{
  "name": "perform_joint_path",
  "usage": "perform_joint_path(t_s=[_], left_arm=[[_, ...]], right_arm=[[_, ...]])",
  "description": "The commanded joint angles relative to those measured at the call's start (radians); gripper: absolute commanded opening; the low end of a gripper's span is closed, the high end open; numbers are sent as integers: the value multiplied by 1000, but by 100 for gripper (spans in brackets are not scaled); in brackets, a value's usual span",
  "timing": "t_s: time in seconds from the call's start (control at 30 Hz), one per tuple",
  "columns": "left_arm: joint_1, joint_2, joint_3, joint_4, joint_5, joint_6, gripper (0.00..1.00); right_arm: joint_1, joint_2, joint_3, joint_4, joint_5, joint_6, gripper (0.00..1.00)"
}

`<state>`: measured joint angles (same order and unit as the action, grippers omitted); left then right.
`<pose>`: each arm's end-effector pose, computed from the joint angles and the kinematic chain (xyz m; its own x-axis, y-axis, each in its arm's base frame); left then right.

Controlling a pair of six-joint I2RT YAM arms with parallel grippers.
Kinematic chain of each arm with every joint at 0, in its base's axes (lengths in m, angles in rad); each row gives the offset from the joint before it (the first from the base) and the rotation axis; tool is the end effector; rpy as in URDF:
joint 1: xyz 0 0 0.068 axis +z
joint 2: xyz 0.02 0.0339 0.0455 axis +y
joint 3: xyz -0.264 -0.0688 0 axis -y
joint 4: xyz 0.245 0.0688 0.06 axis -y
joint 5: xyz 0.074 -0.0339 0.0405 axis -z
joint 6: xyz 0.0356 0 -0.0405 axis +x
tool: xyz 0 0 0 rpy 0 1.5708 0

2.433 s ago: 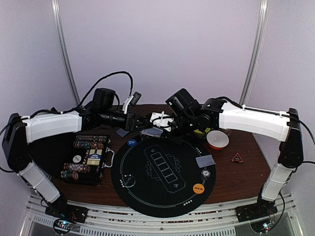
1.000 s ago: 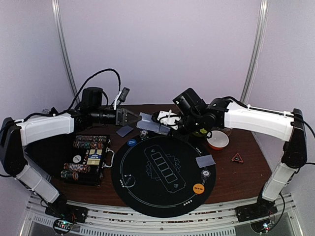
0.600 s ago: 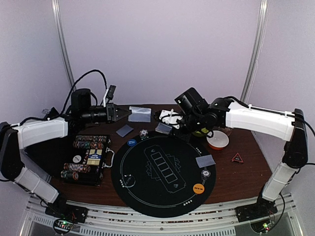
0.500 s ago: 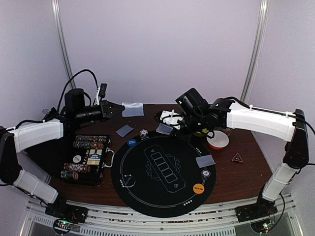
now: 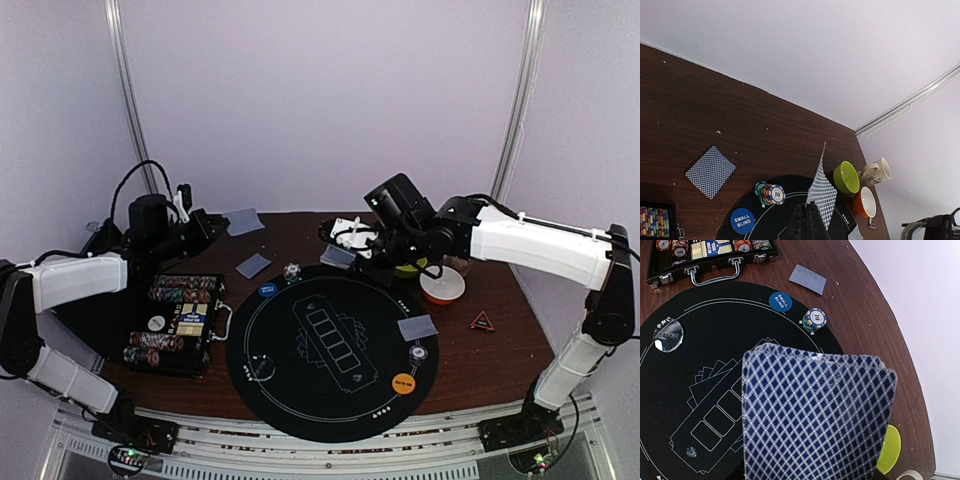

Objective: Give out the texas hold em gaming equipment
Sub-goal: Distribute the poker card in the small blind area.

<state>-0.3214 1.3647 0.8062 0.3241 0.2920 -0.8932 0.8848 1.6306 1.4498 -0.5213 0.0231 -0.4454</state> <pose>0.2915 -0.1079 0.2679 -0.5808 -0.5930 -0.5577 0.1845 0.5714 -0.7997 0.2358 0.2867 0.3212 -0.0407 -0.7297 -0.6826 -0.8643 0.3685 -0.3424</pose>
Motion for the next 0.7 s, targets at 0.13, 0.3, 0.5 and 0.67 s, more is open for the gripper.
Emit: perform_joint_path(t_s=[0.13,0.3,0.5,0.67], left_arm=[[17,113,6,123,-120,-39,0],[16,285,68,184,-153,-76,0],[11,482,181,195,-173,-106,0],[5,563,192,216,-208,-194,0]], right_arm=[[-4,-43,-14,3,26,10,49],[-4,-44,-15,8,24,14,49],[-4,-56,-23,5,32,19,49],[-4,-61,-32,5,36,19,49]])
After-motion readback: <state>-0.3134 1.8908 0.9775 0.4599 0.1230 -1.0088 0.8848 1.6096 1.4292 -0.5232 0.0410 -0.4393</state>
